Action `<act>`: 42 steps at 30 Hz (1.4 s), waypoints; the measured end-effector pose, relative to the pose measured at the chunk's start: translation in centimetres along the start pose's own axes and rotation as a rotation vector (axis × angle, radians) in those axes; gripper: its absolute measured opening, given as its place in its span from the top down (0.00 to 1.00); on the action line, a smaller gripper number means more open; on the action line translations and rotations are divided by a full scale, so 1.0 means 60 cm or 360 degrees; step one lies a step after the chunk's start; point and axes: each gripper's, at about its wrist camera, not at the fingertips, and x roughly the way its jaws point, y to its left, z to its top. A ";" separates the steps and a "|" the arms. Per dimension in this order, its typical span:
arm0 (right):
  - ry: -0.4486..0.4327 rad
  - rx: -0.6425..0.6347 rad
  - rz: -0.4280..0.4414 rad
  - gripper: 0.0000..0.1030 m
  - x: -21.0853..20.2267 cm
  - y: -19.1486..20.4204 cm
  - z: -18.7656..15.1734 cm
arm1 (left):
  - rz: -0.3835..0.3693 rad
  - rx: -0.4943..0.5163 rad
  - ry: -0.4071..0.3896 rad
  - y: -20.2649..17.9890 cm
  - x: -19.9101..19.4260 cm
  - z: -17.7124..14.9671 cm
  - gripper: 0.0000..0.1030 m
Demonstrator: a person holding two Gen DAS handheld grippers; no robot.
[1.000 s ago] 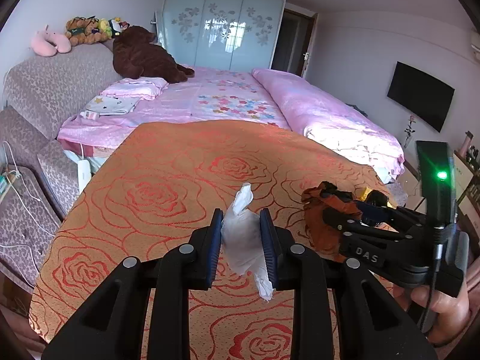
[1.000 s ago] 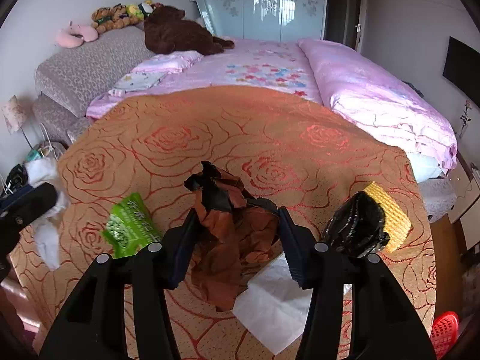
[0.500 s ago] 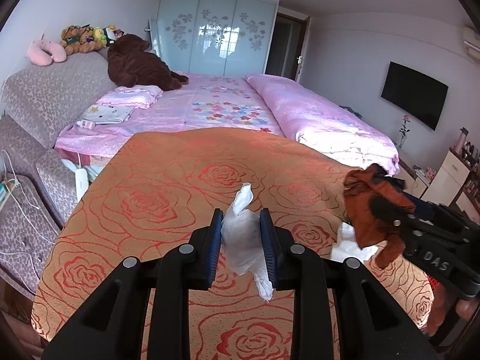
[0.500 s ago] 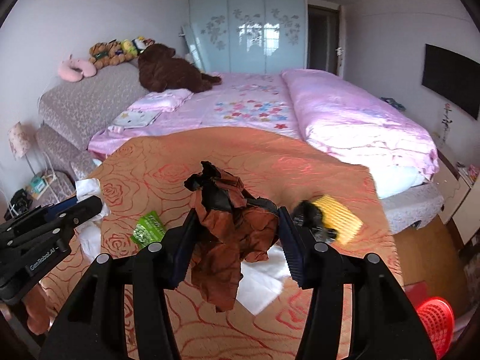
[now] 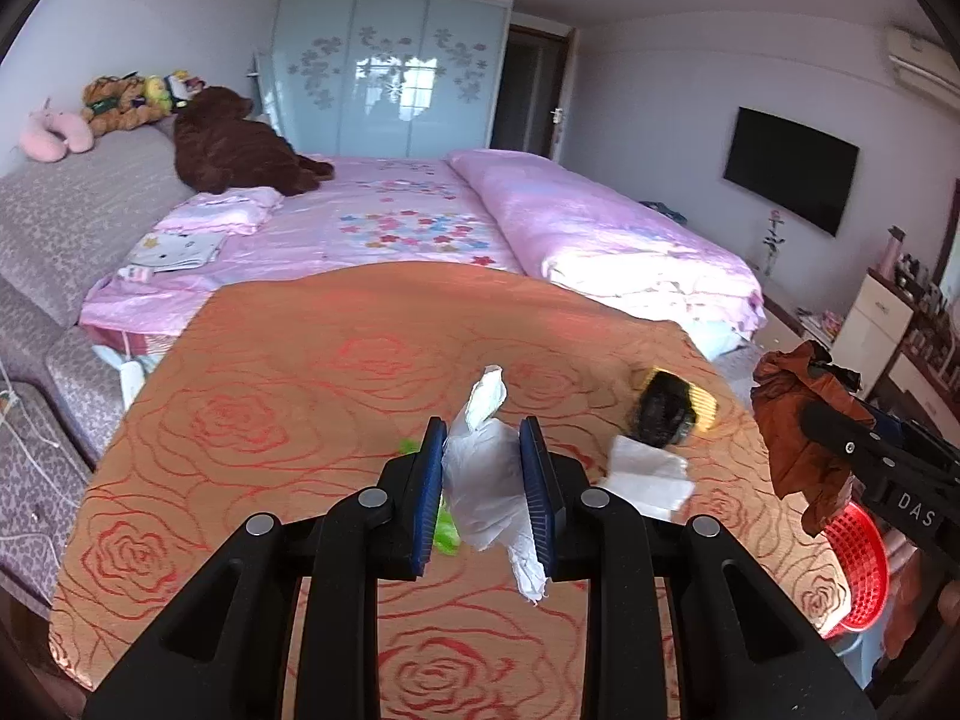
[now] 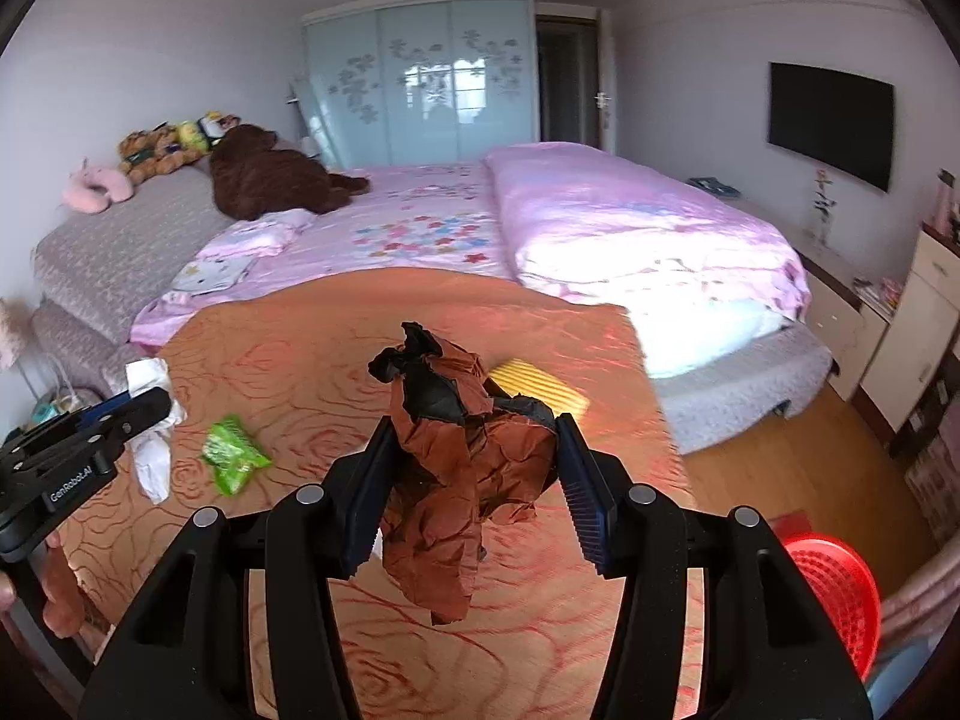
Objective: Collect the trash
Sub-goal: 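Carry the white plastic and brown cloth with both tools over the red basket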
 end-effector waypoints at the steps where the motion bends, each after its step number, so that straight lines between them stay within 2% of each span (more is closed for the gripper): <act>1: -0.0001 0.0010 -0.0013 0.51 -0.004 -0.008 -0.003 | -0.0012 0.0013 0.0004 -0.008 0.001 0.000 0.77; 12: -0.0025 0.0121 -0.0182 0.51 -0.044 -0.094 -0.023 | -0.0171 0.0214 0.0037 -0.112 0.010 -0.009 0.77; 26: -0.0033 0.0277 -0.0416 0.51 -0.096 -0.202 -0.059 | -0.0391 0.0294 0.0089 -0.193 0.024 -0.005 0.77; 32: -0.0020 0.0360 -0.0506 0.50 -0.111 -0.249 -0.082 | -0.0460 0.0395 0.0086 -0.256 0.031 -0.003 0.77; 42: -0.0027 0.0492 -0.0678 0.50 -0.138 -0.319 -0.121 | -0.0650 0.0576 0.0150 -0.386 0.057 -0.023 0.76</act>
